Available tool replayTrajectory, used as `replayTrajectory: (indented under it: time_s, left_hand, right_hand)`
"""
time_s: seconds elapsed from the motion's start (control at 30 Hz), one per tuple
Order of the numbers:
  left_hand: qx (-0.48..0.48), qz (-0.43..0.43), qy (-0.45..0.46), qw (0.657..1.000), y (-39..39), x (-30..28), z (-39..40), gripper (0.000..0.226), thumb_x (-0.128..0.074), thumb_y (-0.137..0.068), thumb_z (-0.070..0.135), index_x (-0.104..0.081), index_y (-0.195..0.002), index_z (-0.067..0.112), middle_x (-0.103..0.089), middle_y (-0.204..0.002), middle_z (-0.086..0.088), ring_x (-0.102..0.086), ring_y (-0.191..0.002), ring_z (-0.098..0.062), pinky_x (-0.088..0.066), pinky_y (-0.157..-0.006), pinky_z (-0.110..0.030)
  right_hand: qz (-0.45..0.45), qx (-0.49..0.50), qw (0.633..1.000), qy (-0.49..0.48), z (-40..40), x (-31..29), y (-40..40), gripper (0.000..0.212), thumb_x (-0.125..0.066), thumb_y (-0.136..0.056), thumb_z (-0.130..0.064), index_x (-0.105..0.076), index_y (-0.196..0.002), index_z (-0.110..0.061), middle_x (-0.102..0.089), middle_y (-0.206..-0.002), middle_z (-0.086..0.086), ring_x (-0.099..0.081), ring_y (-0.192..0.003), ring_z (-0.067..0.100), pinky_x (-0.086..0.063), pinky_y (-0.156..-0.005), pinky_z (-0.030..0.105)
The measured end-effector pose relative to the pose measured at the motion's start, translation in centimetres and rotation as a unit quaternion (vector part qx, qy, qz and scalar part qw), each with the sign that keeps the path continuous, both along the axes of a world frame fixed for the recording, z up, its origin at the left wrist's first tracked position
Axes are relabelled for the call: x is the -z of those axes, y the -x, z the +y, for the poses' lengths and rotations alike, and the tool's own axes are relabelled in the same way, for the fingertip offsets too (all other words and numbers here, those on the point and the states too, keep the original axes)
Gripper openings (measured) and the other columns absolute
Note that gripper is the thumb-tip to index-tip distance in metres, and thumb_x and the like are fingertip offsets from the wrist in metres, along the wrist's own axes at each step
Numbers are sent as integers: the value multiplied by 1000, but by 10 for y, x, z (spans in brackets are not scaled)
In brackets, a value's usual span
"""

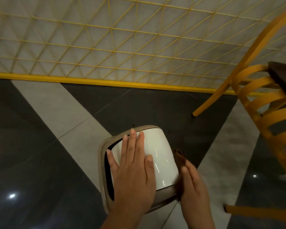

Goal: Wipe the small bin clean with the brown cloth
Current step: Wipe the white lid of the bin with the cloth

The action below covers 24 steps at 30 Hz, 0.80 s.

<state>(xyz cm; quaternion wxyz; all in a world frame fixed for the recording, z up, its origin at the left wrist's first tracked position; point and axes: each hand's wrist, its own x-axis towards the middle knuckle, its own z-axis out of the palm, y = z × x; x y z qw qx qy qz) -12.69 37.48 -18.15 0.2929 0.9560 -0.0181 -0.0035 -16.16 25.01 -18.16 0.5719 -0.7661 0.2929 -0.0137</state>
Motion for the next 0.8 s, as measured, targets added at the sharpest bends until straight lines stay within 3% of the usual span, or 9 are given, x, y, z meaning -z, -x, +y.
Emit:
replayTrajectory:
  time_s: [0.03, 0.1, 0.17, 0.3, 0.43, 0.53, 0.6, 0.7, 0.8]
  left_hand:
    - [3, 3, 4, 1000, 0, -2, 1, 63, 13, -93, 53, -4, -151, 36, -1, -161, 13, 1, -148, -10, 14, -112, -46]
    - [15, 12, 8, 1000, -4, -6, 6, 62, 15, -90, 54, 5, -150, 41, 12, -158, 19, 13, -145, -3, 21, -111, -43]
    - [53, 18, 12, 998, -10, -9, 17, 60, 9, -88, 52, 11, -148, 43, 22, -154, 24, 22, -141, 3, 21, -114, -42]
    - [170, -25, -67, 983, -29, -13, 44, 58, 2, -92, 56, 13, -148, 44, 23, -156, 21, 27, -141, -3, 16, -116, -46]
    - [142, -99, -124, 977, -35, -21, 60, 65, -18, -95, 59, 2, -153, 35, 3, -162, 4, 7, -148, -18, 5, -116, -47]
    - [31, -113, -89, 989, -9, -28, 58, 65, -31, -91, 57, -30, -148, 26, -34, -151, -6, -37, -134, -29, -26, -106, -48]
    - [-44, -54, -50, 996, 16, -29, 52, 78, -35, -80, 74, -47, -136, 23, -51, -134, -8, -52, -114, -31, -42, -91, -51]
    - [-54, 51, -52, 996, 41, -22, 47, 105, -40, -53, 93, -52, -128, 20, -59, -121, -14, -62, -97, -40, -49, -77, -53]
    - [-77, 96, -11, 992, 43, -19, 63, 118, -28, -42, 103, -46, -132, 28, -54, -130, -12, -58, -108, -41, -46, -84, -57]
  right_hand:
    - [-42, -11, 997, 59, 3, 2, 14, 29, -33, -97, -43, -58, -104, -55, -57, -121, -18, -54, -113, 10, -47, -100, 42]
    - [-121, -59, 978, 157, 3, -4, 27, 33, -37, -98, -35, -56, -113, -58, -56, -124, -26, -52, -118, 1, -42, -102, 23]
    - [-166, -94, 964, 185, -5, -12, 15, 38, -44, -93, -26, -56, -117, -54, -51, -127, -32, -45, -122, -7, -35, -100, 9]
    - [-175, -117, 966, 150, -17, -37, -45, 35, -44, -98, -18, -60, -120, -40, -53, -127, -25, -45, -121, -7, -39, -106, 29]
    - [-158, -242, 949, 126, -6, -42, -93, 34, -44, -99, -17, -59, -120, -40, -53, -124, -26, -44, -119, -11, -36, -102, 17]
    - [-114, -282, 946, 115, -2, -33, -105, 29, -43, -100, -23, -61, -119, -36, -56, -119, -23, -47, -112, -10, -38, -97, 17]
    - [-103, -254, 957, 95, -3, -28, -101, 25, -44, -99, -27, -61, -114, -36, -58, -112, -20, -52, -104, -8, -42, -91, 20]
    - [-83, -226, 969, 59, -6, -23, -83, 17, -50, -94, -36, -60, -109, -37, -61, -104, -17, -58, -96, -2, -50, -87, 27]
    - [-71, -178, 981, 18, -6, -24, -66, 16, -52, -93, -34, -61, -105, -38, -64, -98, -20, -61, -91, -4, -53, -86, 30]
